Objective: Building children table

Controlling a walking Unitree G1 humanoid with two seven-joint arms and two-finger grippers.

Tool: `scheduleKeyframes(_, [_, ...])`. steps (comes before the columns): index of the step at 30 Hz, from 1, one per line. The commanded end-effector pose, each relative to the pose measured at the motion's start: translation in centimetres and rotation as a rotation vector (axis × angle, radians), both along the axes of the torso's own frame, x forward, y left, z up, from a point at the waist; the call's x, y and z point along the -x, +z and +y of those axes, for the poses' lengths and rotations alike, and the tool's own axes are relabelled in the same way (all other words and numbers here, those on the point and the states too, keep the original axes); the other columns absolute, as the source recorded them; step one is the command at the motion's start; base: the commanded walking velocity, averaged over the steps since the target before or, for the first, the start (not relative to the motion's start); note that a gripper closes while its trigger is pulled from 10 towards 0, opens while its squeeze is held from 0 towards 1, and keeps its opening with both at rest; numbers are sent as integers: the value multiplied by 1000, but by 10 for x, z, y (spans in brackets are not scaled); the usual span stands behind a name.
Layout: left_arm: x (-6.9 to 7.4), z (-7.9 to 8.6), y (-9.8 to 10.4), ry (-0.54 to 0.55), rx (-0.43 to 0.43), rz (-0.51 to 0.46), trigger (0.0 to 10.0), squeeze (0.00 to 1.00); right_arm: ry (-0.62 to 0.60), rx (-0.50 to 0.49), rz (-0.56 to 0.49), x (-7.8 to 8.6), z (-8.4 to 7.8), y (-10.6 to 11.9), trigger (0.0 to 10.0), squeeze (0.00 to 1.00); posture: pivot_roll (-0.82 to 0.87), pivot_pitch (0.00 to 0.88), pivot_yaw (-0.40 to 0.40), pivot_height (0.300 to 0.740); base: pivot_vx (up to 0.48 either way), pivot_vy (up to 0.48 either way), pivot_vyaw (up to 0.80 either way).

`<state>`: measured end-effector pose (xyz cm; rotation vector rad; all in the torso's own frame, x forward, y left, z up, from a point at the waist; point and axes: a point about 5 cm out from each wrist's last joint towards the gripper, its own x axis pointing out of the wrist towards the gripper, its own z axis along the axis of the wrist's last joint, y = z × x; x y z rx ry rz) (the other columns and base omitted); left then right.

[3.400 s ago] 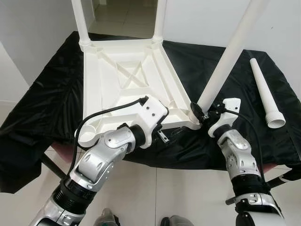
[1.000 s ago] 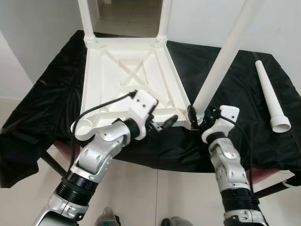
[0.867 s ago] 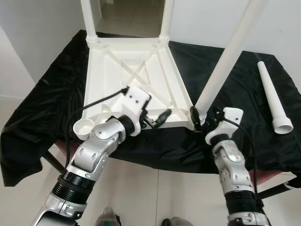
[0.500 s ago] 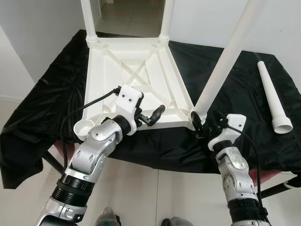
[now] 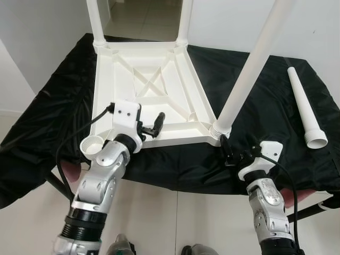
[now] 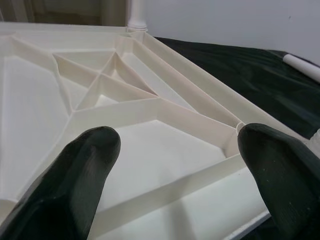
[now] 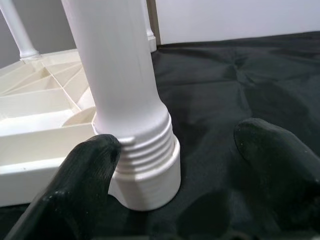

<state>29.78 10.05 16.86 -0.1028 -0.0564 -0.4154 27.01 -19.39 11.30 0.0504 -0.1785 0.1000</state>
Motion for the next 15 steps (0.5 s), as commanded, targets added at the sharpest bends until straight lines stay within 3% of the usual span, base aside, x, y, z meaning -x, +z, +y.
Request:
scheduleKeyframes(1, [0,7,2,100,23,2,10000,0,-8,7,-5,2,-1,-1,10000,0,32,53,-10,740,0,0,0])
scheduleKeyframes(7, [12,11,-10,150,-8,6,10000,0,-22,1,3,4,1,-3,10000,0,27,67,-14,740,0,0,0])
scheduleKeyframes(15, [16,10,1,166,23,-58,10000,0,-3,3,-1,3,6,0,10000,0,31,69,-24,740,0,0,0])
